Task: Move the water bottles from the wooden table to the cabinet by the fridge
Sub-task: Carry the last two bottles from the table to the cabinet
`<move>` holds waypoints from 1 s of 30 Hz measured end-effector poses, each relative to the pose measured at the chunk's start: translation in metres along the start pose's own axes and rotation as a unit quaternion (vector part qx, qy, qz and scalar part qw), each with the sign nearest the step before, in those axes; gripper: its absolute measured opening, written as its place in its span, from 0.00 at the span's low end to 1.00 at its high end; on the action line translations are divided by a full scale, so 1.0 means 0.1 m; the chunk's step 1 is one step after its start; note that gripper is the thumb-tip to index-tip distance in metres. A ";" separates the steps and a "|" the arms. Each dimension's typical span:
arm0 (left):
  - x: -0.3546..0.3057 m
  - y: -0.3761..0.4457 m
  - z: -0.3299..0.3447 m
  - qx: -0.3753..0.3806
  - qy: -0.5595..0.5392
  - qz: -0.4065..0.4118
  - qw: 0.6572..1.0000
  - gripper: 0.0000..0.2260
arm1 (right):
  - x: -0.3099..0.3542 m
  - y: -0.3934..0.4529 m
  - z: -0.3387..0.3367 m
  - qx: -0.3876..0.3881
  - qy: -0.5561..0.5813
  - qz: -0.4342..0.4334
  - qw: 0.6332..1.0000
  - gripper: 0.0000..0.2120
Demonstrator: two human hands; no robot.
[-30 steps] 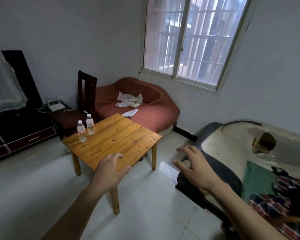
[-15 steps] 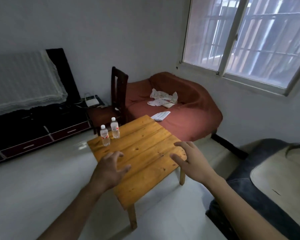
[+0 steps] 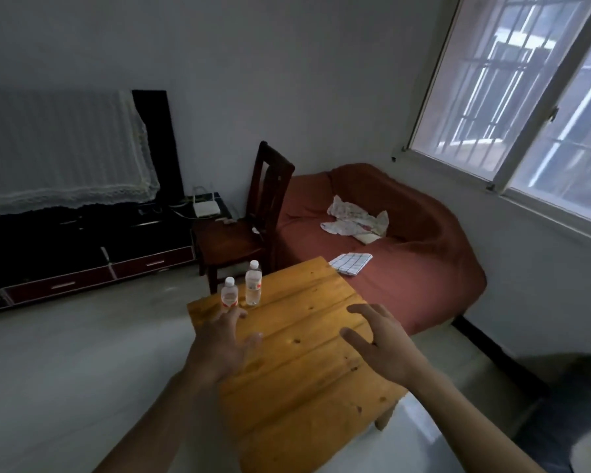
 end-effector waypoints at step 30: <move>0.99 2.72 0.00 0.021 -0.066 -0.191 0.979 0.19 | -0.96 3.56 0.22 0.116 0.048 -0.043 0.991 0.25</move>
Point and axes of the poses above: each hand's wrist, its own y-axis towards the middle knuckle, its own z-axis out of the palm, x = y × z, the point moved 8 cm from there along y, towards the middle knuckle, and after that the axes turned 15 degrees about x, right-handed, at the moved point
